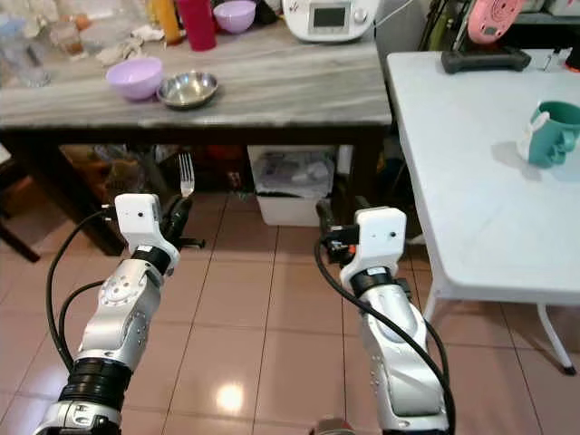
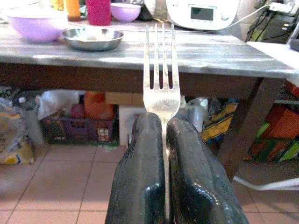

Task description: Setting the table

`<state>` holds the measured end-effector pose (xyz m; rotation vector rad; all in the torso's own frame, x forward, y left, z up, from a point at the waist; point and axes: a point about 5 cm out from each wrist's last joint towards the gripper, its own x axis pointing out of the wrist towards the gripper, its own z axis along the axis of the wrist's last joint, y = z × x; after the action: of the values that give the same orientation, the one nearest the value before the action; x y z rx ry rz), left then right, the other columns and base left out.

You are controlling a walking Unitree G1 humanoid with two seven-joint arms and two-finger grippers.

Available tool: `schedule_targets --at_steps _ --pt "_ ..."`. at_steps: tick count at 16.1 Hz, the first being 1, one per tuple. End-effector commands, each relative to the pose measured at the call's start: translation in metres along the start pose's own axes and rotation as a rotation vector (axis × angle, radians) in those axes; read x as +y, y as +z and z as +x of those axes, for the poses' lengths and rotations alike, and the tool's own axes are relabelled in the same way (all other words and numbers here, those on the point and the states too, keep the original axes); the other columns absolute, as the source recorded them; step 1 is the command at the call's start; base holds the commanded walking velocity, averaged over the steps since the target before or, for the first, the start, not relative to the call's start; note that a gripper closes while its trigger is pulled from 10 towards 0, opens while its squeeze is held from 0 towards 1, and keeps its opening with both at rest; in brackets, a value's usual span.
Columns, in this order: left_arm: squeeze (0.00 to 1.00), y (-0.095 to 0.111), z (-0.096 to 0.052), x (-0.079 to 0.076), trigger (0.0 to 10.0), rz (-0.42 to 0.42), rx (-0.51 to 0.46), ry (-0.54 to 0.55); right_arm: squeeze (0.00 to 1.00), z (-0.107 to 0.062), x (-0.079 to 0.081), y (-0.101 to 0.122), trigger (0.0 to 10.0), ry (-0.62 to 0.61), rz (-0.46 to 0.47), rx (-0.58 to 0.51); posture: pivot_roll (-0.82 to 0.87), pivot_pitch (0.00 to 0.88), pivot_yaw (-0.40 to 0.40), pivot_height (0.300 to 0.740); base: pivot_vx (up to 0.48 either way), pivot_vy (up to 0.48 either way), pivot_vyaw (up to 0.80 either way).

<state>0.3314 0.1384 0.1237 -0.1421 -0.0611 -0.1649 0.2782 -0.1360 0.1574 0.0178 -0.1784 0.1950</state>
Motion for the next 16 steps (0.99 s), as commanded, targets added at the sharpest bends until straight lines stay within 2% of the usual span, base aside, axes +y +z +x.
schedule_targets --at_steps 1,7,10,16 --pt "0.00 0.001 0.001 -0.008 10.0 -0.001 -0.005 -0.031 0.00 0.000 -0.005 0.000 10.0 -0.023 0.001 0.006 -0.30 0.110 0.083 0.740 0.349 0.000 0.00" --pt "0.00 0.000 0.003 -0.015 10.0 -0.009 -0.006 -0.060 0.00 0.001 -0.007 0.001 10.0 -0.030 0.003 0.008 -0.31 0.099 0.080 0.740 0.349 0.000 -0.43" --pt "0.00 -0.001 0.003 -0.018 10.0 -0.011 -0.004 -0.071 0.00 0.002 -0.007 0.001 10.0 -0.027 0.001 0.008 -0.31 0.095 0.077 0.740 0.347 0.000 -0.76" --pt "0.00 -0.001 0.003 -0.020 10.0 -0.014 -0.001 -0.077 0.00 0.001 -0.005 0.001 10.0 -0.024 -0.005 0.001 -0.31 0.098 0.081 0.740 0.351 0.000 0.00"
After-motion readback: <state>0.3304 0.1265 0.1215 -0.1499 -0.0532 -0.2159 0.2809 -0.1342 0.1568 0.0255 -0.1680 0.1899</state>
